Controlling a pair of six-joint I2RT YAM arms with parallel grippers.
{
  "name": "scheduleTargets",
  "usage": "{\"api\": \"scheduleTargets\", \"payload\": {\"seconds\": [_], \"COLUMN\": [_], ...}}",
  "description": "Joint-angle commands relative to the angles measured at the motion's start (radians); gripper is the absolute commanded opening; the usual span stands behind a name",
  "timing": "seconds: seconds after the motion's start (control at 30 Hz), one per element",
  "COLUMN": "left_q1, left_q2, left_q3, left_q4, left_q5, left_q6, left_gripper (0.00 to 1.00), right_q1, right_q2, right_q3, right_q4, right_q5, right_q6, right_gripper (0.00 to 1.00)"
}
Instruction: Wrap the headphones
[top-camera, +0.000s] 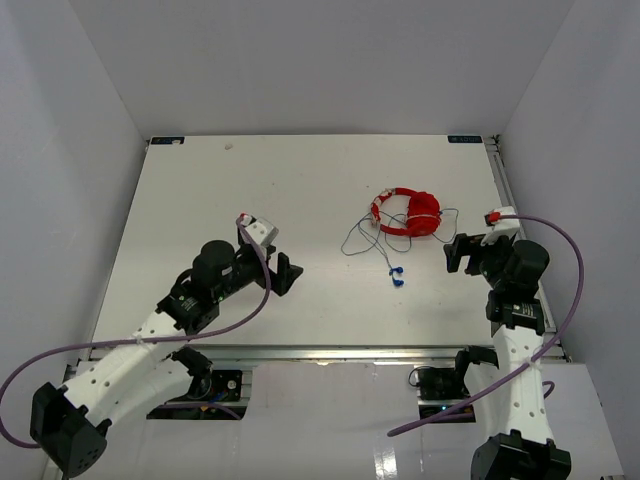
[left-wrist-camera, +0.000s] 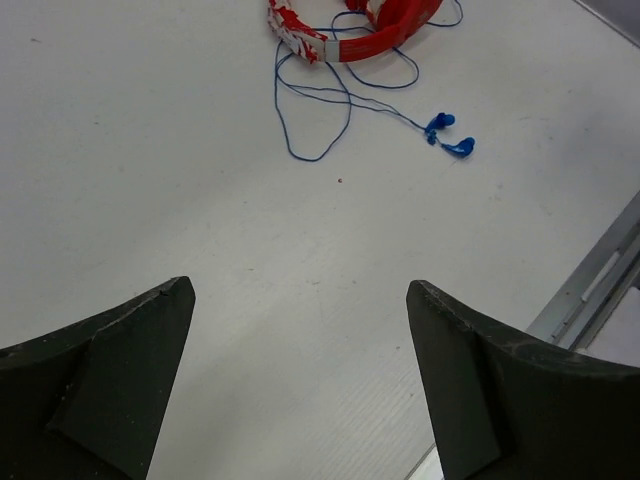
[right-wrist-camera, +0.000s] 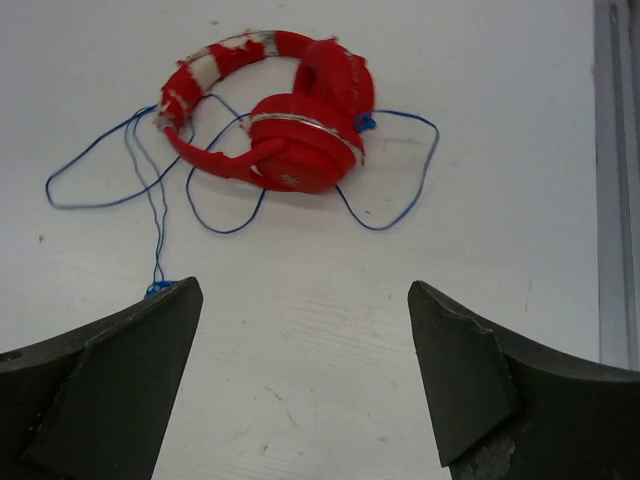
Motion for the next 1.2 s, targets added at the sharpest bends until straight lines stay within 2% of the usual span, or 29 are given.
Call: {"api": "scheduleTargets", "payload": {"seconds": [0.0, 0.07, 0.17, 0.27, 0.47, 0.6, 0.7, 0.77, 0.87, 1.1, 1.17], "left_q1": [0.005, 0.005, 0.005, -0.001, -0.028, -0.039, -0.053, -0.056, -0.058, -0.091, -0.106], "left_q2": [0.307, 0.494, 0.799, 1.066, 1.435, 1.631, 1.717, 1.767, 1.790, 1.834, 1.841], "left_q3": [0.206, 0.307, 0.624, 0.943, 1.451, 1.639, 1.767, 1.818, 1.821, 1.807, 1.793], "left_q4": [0.054, -0.009, -0.177, -0.313, -0.487, -0.498, -0.493, -0.482, -0.450, -0.446, -0.449], "left_q5": [0.155, 0.138, 0.080, 0.026, -0.139, -0.124, -0.125, -0.122, -0.139, -0.142, -0.188], "left_q6": [-0.297, -0.382, -0.438, -0.446, -0.458, -0.485, -0.484, -0.474, -0.443, -0.286, -0.246], "left_gripper": [0.98, 0.98, 0.98, 0.98, 0.96, 0.88, 0.86, 0.82, 0.73, 0.61, 0.58], "right_q1": [-0.001, -0.001, 0.000, -0.002, -0.002, -0.001, 0.000, -0.001, 0.001, 0.002, 0.003], "right_q2": [0.054, 0.095, 0.124, 0.100, 0.047, 0.038, 0.033, 0.030, 0.025, 0.019, 0.019], "right_q3": [0.035, 0.051, 0.048, 0.042, 0.041, 0.046, 0.046, 0.047, 0.049, 0.053, 0.053], "right_q4": [-0.078, -0.065, -0.065, -0.073, -0.064, -0.059, -0.058, -0.059, -0.058, -0.058, -0.058], "right_q5": [-0.399, -0.415, -0.389, -0.336, -0.318, -0.312, -0.321, -0.327, -0.327, -0.325, -0.320], "right_q6": [-0.401, -0.400, -0.419, -0.421, -0.387, -0.369, -0.360, -0.355, -0.349, -0.338, -0.336], "right_gripper": [0.90, 0.92, 0.99, 0.96, 0.96, 0.96, 0.96, 0.96, 0.96, 0.96, 0.96]}}
